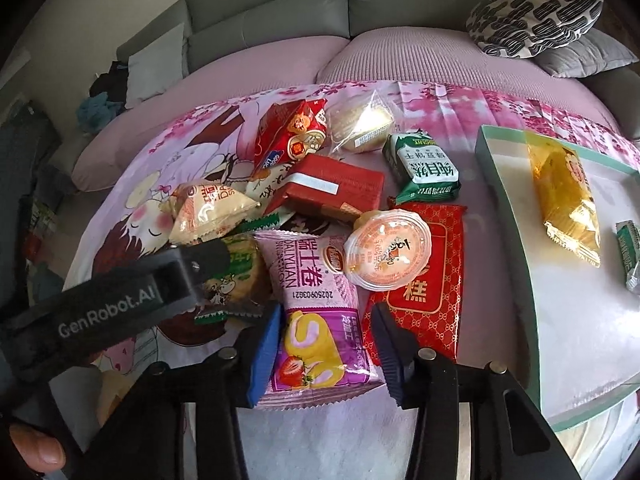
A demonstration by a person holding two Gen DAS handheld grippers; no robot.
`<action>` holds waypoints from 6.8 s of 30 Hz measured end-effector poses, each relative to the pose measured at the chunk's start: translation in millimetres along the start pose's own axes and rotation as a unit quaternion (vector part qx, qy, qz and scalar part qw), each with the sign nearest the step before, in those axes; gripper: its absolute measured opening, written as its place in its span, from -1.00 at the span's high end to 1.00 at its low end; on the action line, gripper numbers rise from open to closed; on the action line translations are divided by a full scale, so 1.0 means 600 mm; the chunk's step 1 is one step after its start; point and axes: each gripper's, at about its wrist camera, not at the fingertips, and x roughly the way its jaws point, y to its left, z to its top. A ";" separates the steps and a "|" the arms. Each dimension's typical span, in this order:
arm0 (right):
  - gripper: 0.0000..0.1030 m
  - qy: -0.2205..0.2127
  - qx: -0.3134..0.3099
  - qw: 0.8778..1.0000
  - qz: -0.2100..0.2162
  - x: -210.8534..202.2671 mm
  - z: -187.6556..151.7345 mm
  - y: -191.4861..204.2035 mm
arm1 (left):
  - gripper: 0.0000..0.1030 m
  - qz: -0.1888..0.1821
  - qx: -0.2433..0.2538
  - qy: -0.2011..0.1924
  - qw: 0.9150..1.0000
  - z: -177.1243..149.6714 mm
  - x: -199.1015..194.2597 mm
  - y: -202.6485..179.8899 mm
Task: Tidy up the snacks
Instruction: 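Grasp the green cookie pack with the left gripper while the right grasps the pink-purple roll bag, then carry both packs into the tray and open both grippers to release them, then withdraw both grippers from the tray toward the snack pile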
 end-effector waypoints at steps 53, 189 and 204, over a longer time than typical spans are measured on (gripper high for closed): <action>0.06 0.029 -0.029 0.998 -0.043 0.040 -0.009 0.034 | -0.07 0.029 0.028 0.026 0.999 -0.004 0.047 -0.018; -0.27 -0.082 0.247 0.935 -0.241 -0.169 -0.050 -0.469 | -0.44 -0.114 0.230 -0.009 0.966 -0.103 0.007 -0.409; -0.82 -0.102 0.234 0.935 -0.247 -0.188 -0.041 -0.445 | -0.88 -0.052 0.168 -0.069 0.982 -0.063 -0.003 -0.350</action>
